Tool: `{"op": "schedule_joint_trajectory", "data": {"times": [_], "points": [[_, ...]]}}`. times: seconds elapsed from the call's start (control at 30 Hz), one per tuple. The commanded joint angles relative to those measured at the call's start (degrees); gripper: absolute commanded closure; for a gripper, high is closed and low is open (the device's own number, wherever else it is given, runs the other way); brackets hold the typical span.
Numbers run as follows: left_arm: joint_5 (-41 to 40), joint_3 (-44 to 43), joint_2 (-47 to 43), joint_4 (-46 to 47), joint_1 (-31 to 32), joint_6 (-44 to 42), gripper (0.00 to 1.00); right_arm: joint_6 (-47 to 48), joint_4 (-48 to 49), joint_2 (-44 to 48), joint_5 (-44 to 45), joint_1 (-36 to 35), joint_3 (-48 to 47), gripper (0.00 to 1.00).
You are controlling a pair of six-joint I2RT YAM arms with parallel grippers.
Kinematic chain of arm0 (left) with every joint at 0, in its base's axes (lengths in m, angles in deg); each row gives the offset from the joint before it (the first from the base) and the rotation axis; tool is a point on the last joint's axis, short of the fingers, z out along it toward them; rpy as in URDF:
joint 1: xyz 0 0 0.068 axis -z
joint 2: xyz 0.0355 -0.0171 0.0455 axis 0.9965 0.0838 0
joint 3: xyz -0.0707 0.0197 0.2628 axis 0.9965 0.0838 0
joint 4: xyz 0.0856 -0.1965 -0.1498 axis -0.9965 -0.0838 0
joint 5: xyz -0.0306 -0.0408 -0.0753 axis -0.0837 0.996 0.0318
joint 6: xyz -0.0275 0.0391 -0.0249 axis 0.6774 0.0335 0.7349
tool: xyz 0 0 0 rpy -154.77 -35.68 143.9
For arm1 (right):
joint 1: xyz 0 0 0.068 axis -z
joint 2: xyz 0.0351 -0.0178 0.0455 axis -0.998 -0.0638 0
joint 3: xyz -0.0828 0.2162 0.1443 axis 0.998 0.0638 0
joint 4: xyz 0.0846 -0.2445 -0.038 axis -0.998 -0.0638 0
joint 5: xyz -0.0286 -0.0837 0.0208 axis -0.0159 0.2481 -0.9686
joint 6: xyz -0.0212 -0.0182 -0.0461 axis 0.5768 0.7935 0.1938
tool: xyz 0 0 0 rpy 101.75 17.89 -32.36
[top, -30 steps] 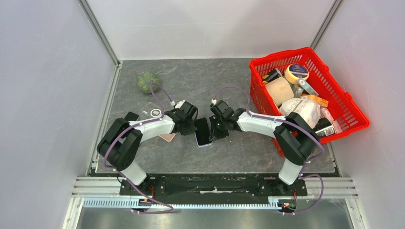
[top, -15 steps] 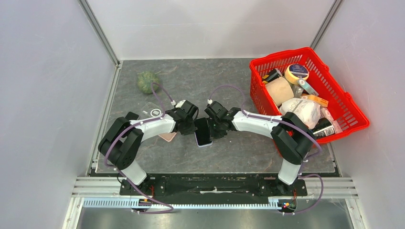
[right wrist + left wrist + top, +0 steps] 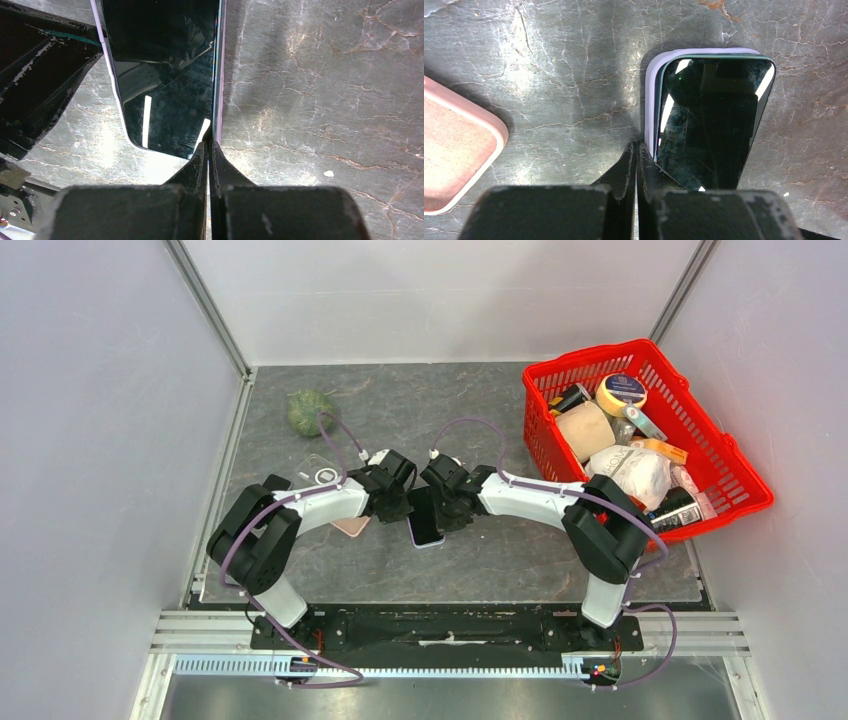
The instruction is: Put the phone into the phone case
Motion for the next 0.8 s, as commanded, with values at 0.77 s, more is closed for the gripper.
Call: {"op": "schedule_joint_trajectory", "data": {"times": [0.77], "points": [[-4.82, 1.08, -1.32, -1.86, 1.24, 3.63, 0.98, -5.78, 10.55, -12.55, -1.56, -2.82, 5.5, 1.0]]}}
